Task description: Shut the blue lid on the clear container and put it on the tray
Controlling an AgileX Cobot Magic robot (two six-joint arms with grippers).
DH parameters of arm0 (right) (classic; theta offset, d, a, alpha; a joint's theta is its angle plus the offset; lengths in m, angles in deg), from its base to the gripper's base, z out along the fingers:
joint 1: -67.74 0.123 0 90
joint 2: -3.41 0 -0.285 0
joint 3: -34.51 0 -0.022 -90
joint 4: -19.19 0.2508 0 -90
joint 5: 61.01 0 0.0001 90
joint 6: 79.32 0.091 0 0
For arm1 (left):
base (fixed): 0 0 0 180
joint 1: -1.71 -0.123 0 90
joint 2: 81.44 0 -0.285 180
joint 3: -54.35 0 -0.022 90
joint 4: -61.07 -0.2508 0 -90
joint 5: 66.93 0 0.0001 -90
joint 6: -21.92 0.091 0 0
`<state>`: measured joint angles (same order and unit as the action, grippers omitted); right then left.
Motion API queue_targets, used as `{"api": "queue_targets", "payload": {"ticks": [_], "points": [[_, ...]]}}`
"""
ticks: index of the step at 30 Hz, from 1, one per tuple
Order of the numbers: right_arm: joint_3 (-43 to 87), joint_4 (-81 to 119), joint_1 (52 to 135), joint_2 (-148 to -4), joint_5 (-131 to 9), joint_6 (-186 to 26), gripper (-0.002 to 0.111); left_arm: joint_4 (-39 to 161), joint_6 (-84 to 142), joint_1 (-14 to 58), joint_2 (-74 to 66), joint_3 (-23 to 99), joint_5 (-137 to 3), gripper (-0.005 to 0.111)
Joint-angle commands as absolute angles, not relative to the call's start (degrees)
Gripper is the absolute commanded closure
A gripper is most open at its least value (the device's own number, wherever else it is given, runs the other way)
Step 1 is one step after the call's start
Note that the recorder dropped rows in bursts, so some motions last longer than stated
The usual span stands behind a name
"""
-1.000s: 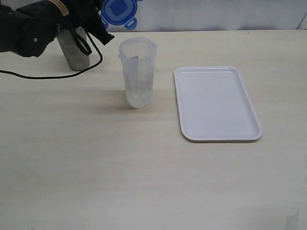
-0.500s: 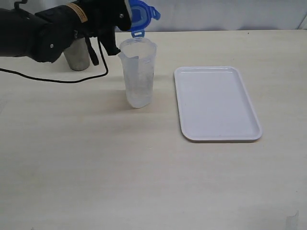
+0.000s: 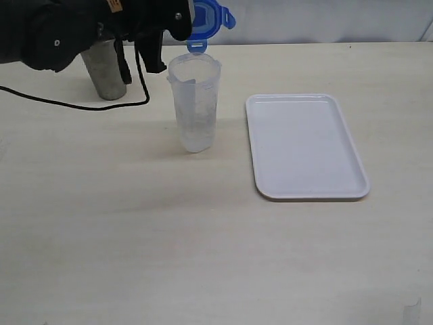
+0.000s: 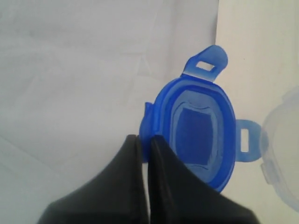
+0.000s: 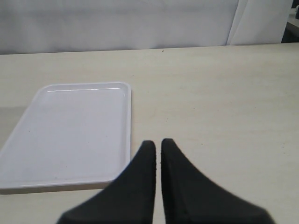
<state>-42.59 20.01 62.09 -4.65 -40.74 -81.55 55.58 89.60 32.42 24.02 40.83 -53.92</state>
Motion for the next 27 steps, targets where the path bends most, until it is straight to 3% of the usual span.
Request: {"api": "queue_targets", "payload": {"ticks": [1, 19, 27], "points": [[-42.71, 19.96, 61.84, -4.38, -41.37, -81.50, 0.104, 56.20, 89.33, 33.11, 23.45, 41.26, -58.20, 0.107], [-42.71, 19.96, 61.84, -4.38, -41.37, -81.50, 0.104, 56.20, 89.17, 36.38, 23.45, 41.26, -63.33, 0.107], [-42.71, 19.96, 61.84, -4.38, -41.37, -81.50, 0.104, 61.71, 89.17, 36.38, 22.57, 41.26, -59.37, 0.107]]}}
